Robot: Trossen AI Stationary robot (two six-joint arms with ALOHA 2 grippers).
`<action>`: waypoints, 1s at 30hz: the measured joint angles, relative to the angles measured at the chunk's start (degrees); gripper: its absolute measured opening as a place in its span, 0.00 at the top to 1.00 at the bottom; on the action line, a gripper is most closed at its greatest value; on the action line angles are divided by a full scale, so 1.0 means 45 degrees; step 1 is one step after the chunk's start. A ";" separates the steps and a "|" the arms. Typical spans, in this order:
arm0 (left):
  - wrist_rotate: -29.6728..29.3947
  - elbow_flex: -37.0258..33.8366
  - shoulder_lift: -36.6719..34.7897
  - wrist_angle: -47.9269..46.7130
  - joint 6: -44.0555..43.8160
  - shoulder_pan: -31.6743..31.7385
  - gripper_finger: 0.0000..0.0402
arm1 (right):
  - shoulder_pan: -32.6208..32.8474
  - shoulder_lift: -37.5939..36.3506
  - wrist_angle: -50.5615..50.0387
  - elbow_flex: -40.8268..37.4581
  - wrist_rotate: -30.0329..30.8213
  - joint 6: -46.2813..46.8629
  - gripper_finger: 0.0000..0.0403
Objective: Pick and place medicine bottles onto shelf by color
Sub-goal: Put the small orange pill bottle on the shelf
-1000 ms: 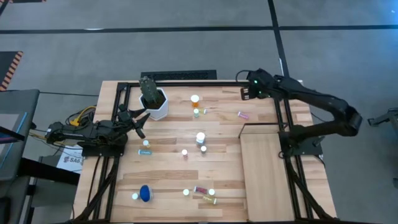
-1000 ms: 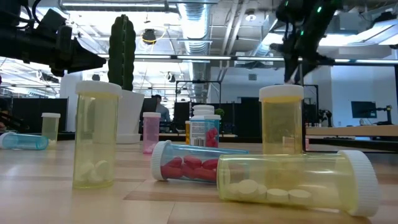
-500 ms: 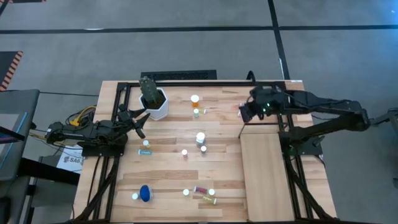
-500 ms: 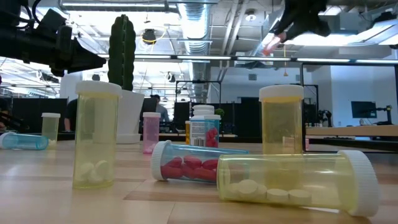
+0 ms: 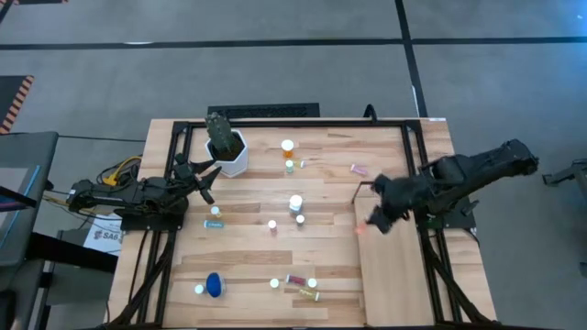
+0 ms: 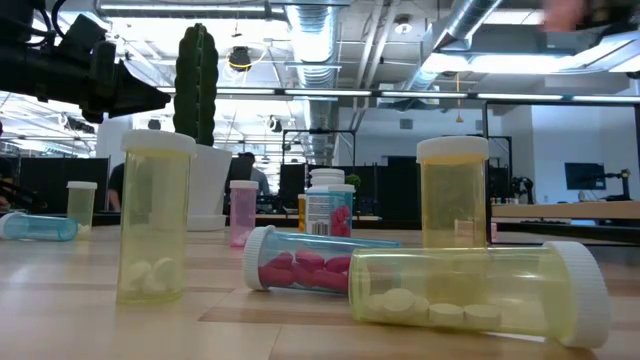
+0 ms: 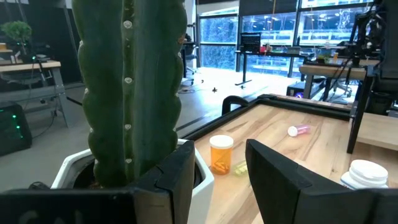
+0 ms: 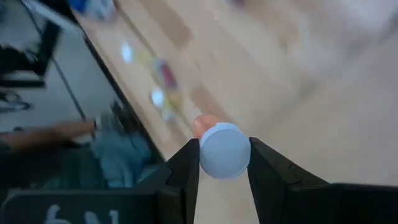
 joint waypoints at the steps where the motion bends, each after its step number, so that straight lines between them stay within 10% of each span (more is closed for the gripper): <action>1: -0.0004 0.0001 0.0000 -0.0002 -0.0002 0.0000 0.66 | 0.0333 0.0000 -0.0401 0.0000 -0.0119 0.0730 0.68; 11: -0.0002 0.0003 0.0000 -0.0004 -0.0005 0.0002 0.66 | 0.3439 0.0450 -0.3657 -0.0005 -0.0550 0.7411 0.68; 30: -0.0002 0.0002 0.0000 -0.0003 -0.0002 0.0001 0.66 | 0.8082 0.3020 -0.2277 -0.0005 -0.1492 1.1033 0.68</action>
